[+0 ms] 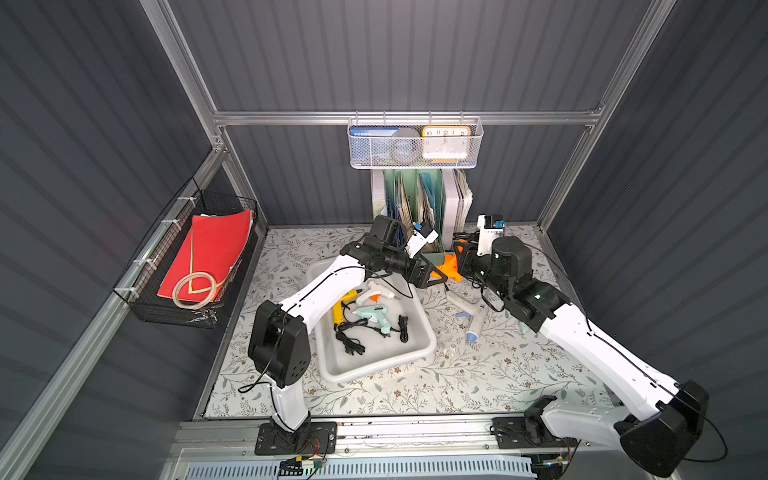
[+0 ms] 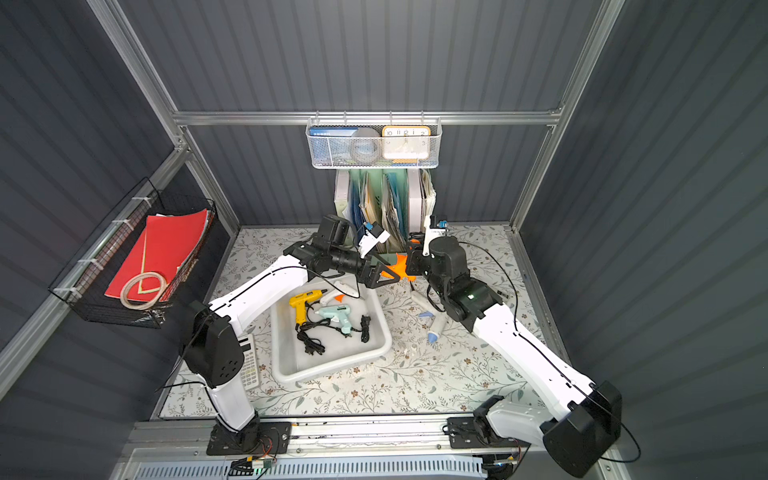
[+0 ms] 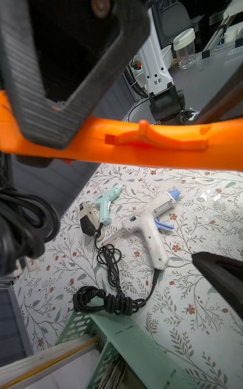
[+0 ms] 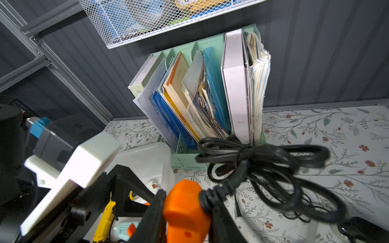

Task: Put the hot melt glue gun into the storage box
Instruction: Pick up the hot melt adhesive gun from the center of the board.

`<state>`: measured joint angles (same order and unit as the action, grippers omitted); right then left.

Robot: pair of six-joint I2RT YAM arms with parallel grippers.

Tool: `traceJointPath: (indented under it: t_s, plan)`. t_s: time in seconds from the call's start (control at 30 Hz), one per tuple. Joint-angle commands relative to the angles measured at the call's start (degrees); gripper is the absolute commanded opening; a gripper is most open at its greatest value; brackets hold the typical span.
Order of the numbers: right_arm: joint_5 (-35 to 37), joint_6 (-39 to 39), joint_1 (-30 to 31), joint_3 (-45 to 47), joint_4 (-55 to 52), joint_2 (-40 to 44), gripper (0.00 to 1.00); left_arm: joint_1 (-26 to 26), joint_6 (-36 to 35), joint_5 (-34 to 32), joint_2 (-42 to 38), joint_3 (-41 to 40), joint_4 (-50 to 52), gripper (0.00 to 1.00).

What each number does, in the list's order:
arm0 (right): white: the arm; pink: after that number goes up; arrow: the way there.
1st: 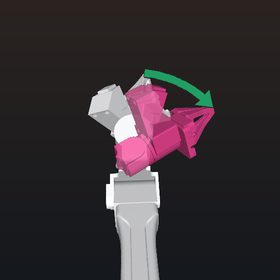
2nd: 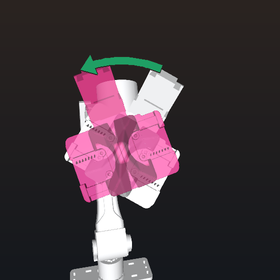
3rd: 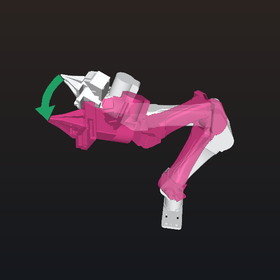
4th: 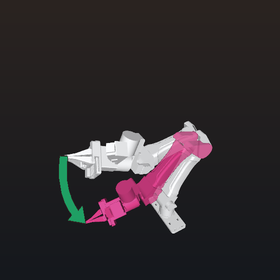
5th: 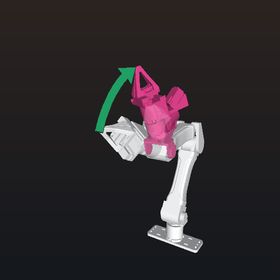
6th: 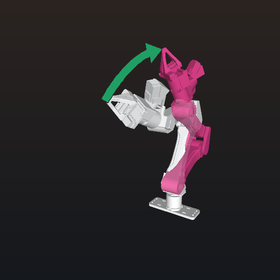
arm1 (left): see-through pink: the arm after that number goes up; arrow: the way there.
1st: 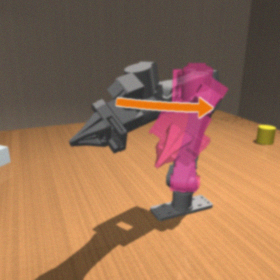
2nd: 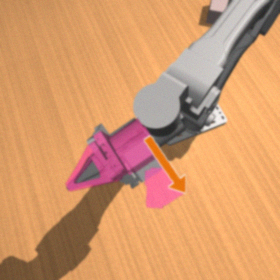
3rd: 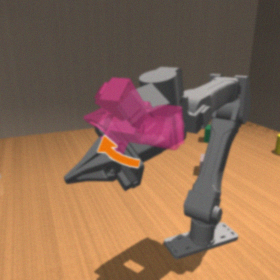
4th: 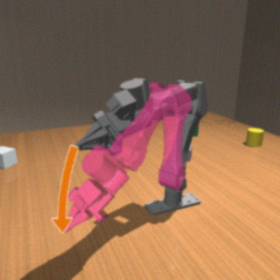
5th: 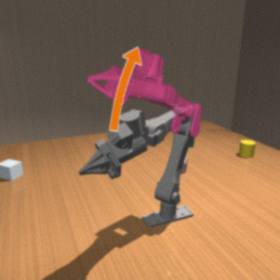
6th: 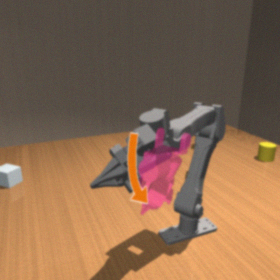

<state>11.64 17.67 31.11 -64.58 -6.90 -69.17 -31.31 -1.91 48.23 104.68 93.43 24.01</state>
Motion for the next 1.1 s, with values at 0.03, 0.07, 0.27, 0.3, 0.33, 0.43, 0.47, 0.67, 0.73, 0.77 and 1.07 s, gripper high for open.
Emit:
traceJointPath:
  t_s: [0.03, 0.07, 0.27, 0.3, 0.33, 0.43, 0.47, 0.67, 0.73, 0.77, 1.07]
  plan:
    - [-0.7, -1.0, 0.9, -2.5, 2.9, -1.8, 0.00, -0.5, -0.9, 1.0, -1.1, 0.1, 0.5, 0.80]
    - [-0.7, -1.1, 1.0, -2.5, 2.9, -1.8, 0.00, -0.5, -0.4, 1.1, -1.5, -0.4, -0.3, 0.78]
    - [-0.4, -1.7, 1.3, -2.0, 2.9, -2.0, 0.00, -0.5, 3.0, 3.1, -2.9, -2.7, -4.7, 0.50]
    - [-0.4, -1.7, 1.2, -1.9, 3.0, -1.9, 0.00, -0.5, 3.3, 3.2, -2.9, -2.9, -4.9, 0.39]
    - [-0.3, -1.8, 1.2, -1.9, 3.1, -1.8, 0.00, -0.5, 3.6, 3.2, -3.1, -3.1, -4.9, 0.31]
    - [0.1, -2.1, 1.3, -1.7, 3.4, -1.7, 0.00, -0.5, 4.1, 2.4, -4.1, -4.1, -4.9, 0.12]
    - [0.1, -2.2, 1.3, -1.8, 3.5, -1.7, 0.00, -0.5, 4.3, 2.1, -4.4, -4.4, -5.0, 0.09]
    - [0.4, -3.1, 1.3, -2.9, 3.5, -1.7, 0.49, -0.4, 6.4, -3.7, -8.9, -6.1, -5.6, 0.00]
    - [0.7, -3.8, 1.4, -4.0, 2.8, -1.8, 0.72, -0.3, 8.4, -6.3, -11.2, -7.1, -6.2, 0.00]
    - [1.0, -4.2, 1.4, -4.5, 2.3, -1.7, 0.79, -0.2, 9.7, -7.7, -12.3, -7.6, -6.6, 0.00]
    - [9.4, -4.5, 1.1, -4.5, -2.8, 2.1, 0.99, 8.5, 20.2, -11.9, -25.9, -16.1, -6.3, 0.00]
